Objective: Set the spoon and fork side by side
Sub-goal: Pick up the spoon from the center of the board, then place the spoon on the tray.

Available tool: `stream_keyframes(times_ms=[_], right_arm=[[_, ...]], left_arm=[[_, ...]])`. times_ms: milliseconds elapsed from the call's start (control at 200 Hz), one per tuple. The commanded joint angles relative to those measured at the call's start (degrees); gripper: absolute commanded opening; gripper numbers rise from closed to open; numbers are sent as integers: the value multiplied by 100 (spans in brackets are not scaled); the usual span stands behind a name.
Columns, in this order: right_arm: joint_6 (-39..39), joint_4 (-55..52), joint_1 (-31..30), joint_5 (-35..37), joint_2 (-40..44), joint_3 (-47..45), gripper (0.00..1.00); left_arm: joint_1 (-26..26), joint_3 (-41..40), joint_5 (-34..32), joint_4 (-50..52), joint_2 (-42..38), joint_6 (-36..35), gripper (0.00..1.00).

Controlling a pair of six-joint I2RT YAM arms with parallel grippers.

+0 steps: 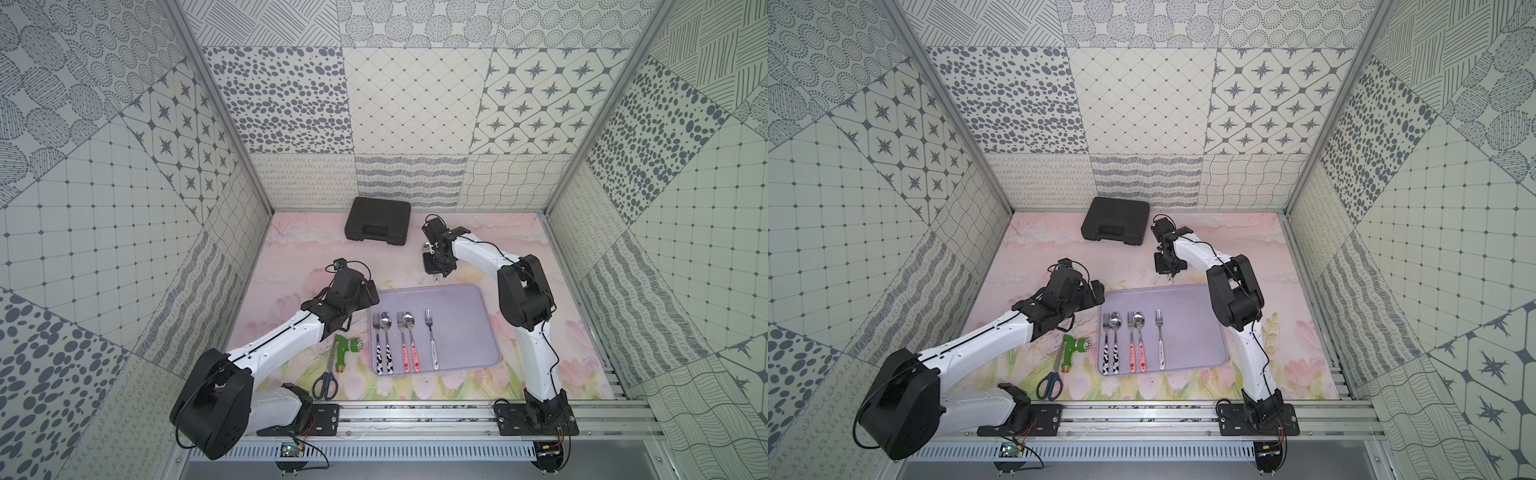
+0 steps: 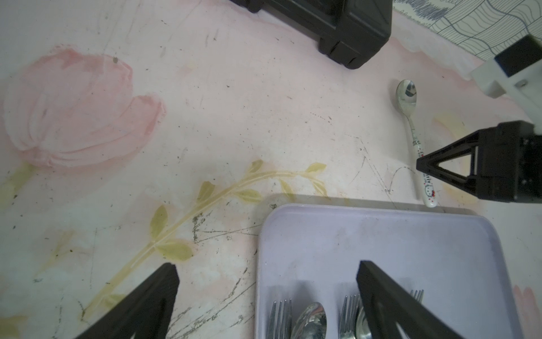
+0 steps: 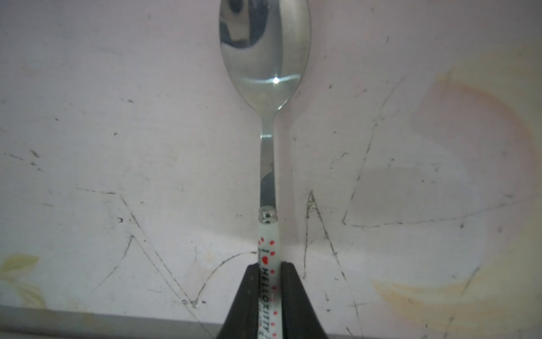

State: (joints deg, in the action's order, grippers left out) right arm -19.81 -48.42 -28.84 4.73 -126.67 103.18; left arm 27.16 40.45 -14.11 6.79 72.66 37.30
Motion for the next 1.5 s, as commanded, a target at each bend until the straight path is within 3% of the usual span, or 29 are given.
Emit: stream_keyframes(times_ms=[0, 250, 680, 1231, 1496], right_arm=[[74, 19, -4, 114, 454, -11, 4], [31, 27, -13, 99, 931, -354, 4], [-260, 302, -147, 46, 2410, -2014, 3], [-1167, 508, -938, 233, 4563, -4361, 3], [-1792, 687, -1509, 333, 5211, -5316, 4]], left_arm=[[-26, 42, -137, 121, -51, -65, 100], [-26, 34, -127, 127, -68, -56, 100], [-26, 33, -101, 114, -82, -48, 100], [-26, 25, -169, 108, -60, -56, 99], [-26, 7, -171, 113, -145, -87, 100]])
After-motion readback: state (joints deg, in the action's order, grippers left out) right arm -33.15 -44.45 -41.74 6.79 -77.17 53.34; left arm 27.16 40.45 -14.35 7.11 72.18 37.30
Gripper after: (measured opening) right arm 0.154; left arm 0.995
